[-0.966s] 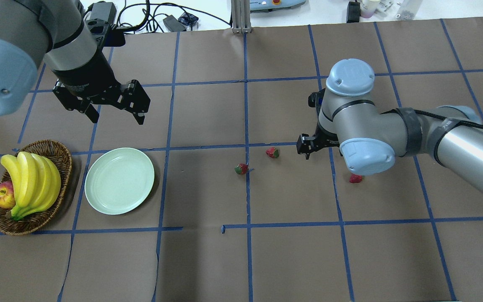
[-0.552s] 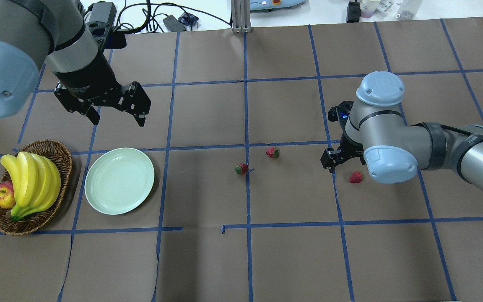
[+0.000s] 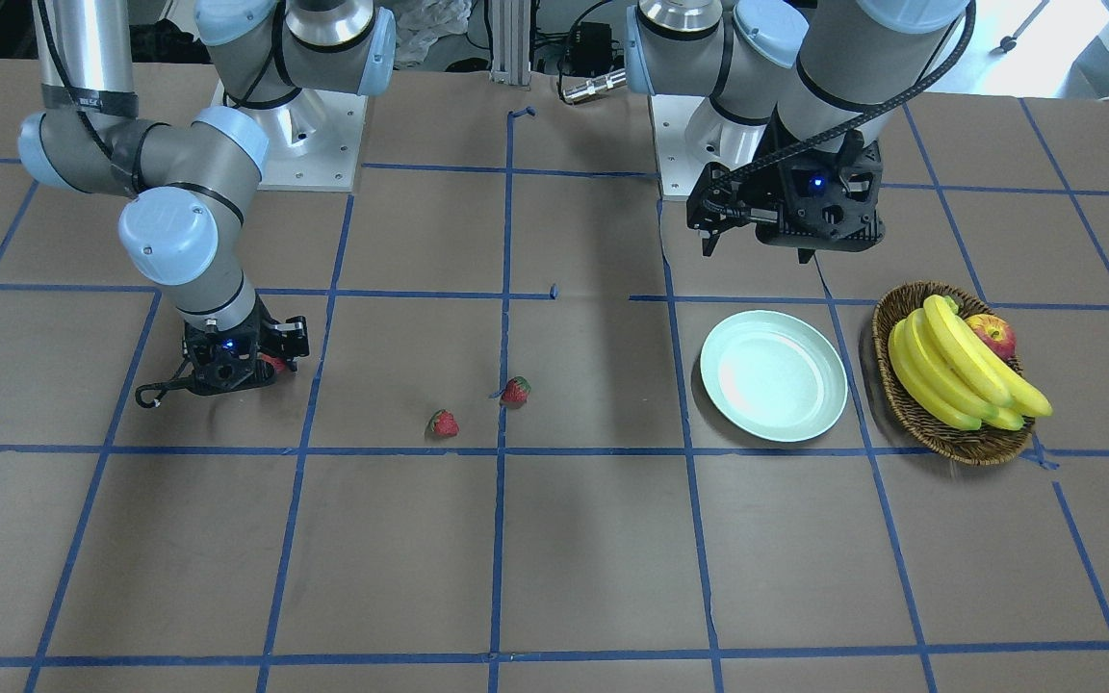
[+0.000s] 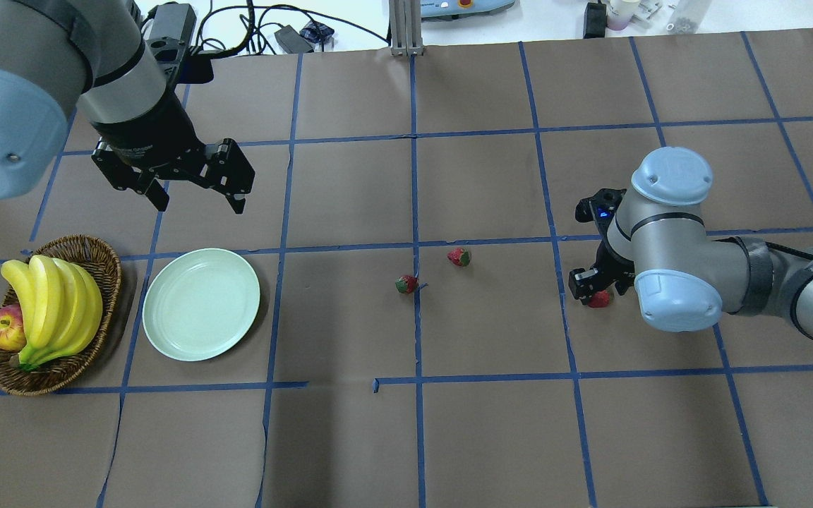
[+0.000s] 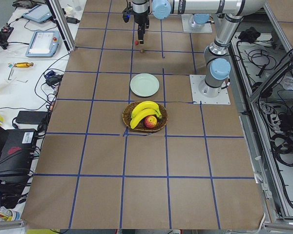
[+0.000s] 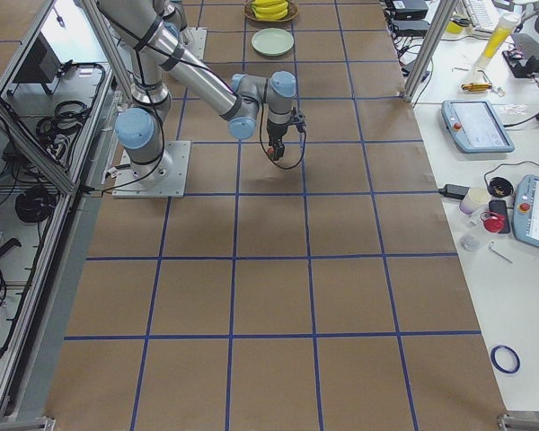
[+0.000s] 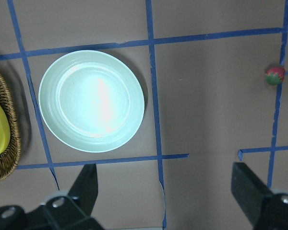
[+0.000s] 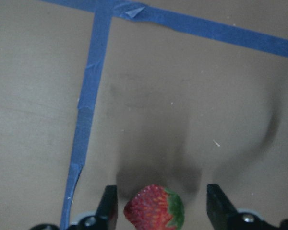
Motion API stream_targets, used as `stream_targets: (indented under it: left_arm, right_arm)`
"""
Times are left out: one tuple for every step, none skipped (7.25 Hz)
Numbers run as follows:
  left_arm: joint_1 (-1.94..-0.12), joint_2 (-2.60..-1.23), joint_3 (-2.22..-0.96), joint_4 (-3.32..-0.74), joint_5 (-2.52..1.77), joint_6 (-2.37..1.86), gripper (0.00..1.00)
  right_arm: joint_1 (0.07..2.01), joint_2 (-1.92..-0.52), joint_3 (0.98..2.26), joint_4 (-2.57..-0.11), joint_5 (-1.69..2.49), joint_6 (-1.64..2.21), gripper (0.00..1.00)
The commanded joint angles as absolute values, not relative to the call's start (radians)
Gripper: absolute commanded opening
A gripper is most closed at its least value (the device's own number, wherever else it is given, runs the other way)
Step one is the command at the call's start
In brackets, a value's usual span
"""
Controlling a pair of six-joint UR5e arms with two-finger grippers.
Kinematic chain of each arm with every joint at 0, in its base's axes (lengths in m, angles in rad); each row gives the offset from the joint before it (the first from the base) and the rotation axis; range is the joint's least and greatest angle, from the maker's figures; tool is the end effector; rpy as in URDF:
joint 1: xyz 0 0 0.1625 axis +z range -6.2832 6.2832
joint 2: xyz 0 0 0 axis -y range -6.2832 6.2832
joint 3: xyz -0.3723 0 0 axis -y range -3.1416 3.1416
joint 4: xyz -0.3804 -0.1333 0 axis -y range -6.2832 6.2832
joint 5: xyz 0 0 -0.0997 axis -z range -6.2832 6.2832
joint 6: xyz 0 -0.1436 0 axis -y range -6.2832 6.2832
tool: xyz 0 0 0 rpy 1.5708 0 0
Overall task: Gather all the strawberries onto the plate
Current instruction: 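Move the right gripper back to the remaining far strawberry, then push that strawberry toward the plate with the right gripper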
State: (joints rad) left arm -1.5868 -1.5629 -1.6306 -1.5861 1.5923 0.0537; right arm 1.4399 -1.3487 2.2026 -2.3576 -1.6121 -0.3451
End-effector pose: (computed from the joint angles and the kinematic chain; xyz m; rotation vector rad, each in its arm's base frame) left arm -0.1377 -0.4646 0.3651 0.1098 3.1177 0.1055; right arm 0.0712 -0.4348 0.0891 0.3351 -3.0970 -0.1168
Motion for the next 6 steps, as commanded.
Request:
stream_targets:
  left_arm:
    - [-1.588,-1.563,-1.631,-1.586,1.592,0.054,1.0]
    - [-1.588,-1.563,-1.631,-1.586,1.591,0.054,1.0]
    - [-1.586,-1.565,-1.629,-1.586,1.592,0.054,1.0]
    - [-1.588,-1.565,-1.629,-1.586,1.592,0.054,1.0]
    - [-1.588,-1.566,-1.631,-1.586,1.592,0.054,1.0]
    - [-1.588,-1.563,-1.629,-1.586,1.592,0.054,1.0]
  right_arm:
    - [1.442,-1.351,2.207,-2.358,-1.609,-0.313,0.0]
    - [1.451,-1.359,2.197,-2.361,-1.605,-0.257,0.0]
    - [1.489,-1.362,2.147,-2.356,-1.567,-0.123,0.0]
    - [1.584,-1.353,2.063,-2.33,-1.515,0.047,0.0]
    - [1.729,-1.353,1.987,-2.268,-1.513,0.233,0.0]
    - [1.872,-1.333,1.921,-2.252,-1.513,0.44,0.0]
